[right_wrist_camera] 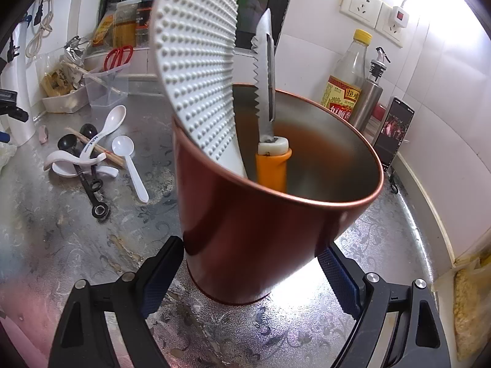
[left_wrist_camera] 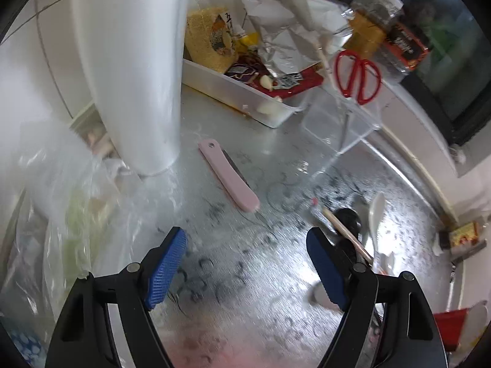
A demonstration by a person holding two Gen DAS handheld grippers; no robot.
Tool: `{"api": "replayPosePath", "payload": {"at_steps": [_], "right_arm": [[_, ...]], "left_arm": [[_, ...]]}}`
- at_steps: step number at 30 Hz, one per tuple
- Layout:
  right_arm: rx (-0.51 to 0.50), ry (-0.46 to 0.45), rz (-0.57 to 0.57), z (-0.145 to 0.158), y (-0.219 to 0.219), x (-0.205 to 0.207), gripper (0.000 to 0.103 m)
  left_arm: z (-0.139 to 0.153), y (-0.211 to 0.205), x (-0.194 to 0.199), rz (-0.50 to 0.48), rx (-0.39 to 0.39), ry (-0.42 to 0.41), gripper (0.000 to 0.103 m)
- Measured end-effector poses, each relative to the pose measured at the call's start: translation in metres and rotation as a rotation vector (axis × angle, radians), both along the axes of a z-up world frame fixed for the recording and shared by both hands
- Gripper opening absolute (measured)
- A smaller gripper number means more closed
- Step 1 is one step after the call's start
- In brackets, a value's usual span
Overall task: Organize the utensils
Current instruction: 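Move the left tool back toward the pink-handled knife, then close the left tool on the pink knife handle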
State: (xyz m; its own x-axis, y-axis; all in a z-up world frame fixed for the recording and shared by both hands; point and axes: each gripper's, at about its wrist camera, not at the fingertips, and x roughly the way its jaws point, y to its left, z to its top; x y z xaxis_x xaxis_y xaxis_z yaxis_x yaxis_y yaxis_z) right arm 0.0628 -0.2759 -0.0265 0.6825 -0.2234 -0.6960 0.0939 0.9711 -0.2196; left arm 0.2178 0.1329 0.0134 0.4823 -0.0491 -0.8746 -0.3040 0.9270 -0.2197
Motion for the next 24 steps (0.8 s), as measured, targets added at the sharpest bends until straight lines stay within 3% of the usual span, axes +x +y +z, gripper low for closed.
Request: {"api": "replayPosePath", "payload": {"at_steps": [14, 21, 24], "right_arm": [[-0.019, 0.01, 0.0, -0.001, 0.002, 0.003, 0.091], [-0.024, 0.016, 0.004, -0.001, 0.002, 0.005, 0.091], [-0.023, 0.015, 0.004, -0.002, 0.002, 0.005, 0.091]], "left_arm": [[-0.037, 0.012, 0.062, 0.119, 0.127, 0.091, 0.081], [-0.054, 0.016, 0.085, 0.109, 0.16, 0.134, 0.08], [-0.055, 0.018, 0.092, 0.11, 0.199, 0.138, 0.074]]}}
